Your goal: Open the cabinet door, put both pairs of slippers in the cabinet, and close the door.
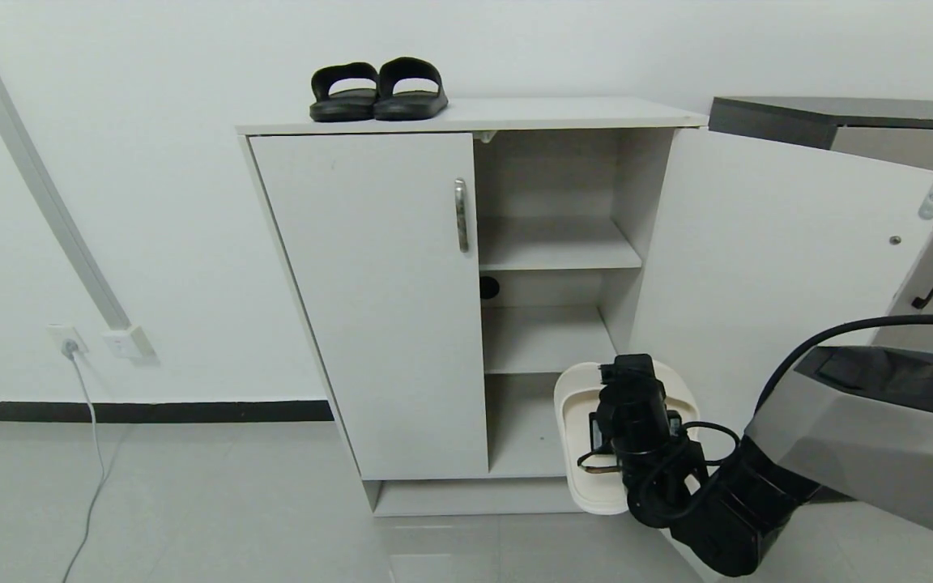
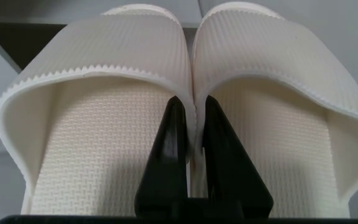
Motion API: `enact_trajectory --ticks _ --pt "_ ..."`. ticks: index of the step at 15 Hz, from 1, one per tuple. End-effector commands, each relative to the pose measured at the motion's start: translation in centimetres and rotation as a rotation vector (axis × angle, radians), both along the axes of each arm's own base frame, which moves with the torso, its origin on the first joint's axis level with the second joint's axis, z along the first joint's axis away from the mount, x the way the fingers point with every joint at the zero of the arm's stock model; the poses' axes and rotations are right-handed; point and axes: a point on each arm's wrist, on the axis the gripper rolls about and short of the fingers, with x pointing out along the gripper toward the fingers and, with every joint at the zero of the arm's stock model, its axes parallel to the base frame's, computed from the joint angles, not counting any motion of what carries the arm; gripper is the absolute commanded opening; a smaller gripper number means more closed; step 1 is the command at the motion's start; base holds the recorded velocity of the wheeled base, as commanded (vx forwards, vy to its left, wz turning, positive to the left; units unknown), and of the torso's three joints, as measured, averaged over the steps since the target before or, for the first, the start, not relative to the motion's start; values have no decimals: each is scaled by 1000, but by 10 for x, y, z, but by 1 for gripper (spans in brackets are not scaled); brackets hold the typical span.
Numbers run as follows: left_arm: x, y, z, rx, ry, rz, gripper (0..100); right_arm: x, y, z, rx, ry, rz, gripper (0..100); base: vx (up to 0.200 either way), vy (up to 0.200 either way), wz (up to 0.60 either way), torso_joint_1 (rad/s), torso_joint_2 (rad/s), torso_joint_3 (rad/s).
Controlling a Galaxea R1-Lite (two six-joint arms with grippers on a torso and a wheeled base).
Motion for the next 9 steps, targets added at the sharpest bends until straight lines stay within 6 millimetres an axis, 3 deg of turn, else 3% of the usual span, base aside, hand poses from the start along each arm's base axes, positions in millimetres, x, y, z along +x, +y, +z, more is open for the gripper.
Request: enact_trajectory --ticks 1,5,9 --pt "0 0 0 -4 1 0 0 1 -1 -1 0 0 -5 0 0 0 0 0 0 0" --pt "0 0 0 -11 2 8 0 1 1 1 14 -16 3 0 0 0 0 0 0 0" --pt "0 0 0 -10 2 8 0 -15 32 11 80 -86 187 0 0 0 0 0 0 0"
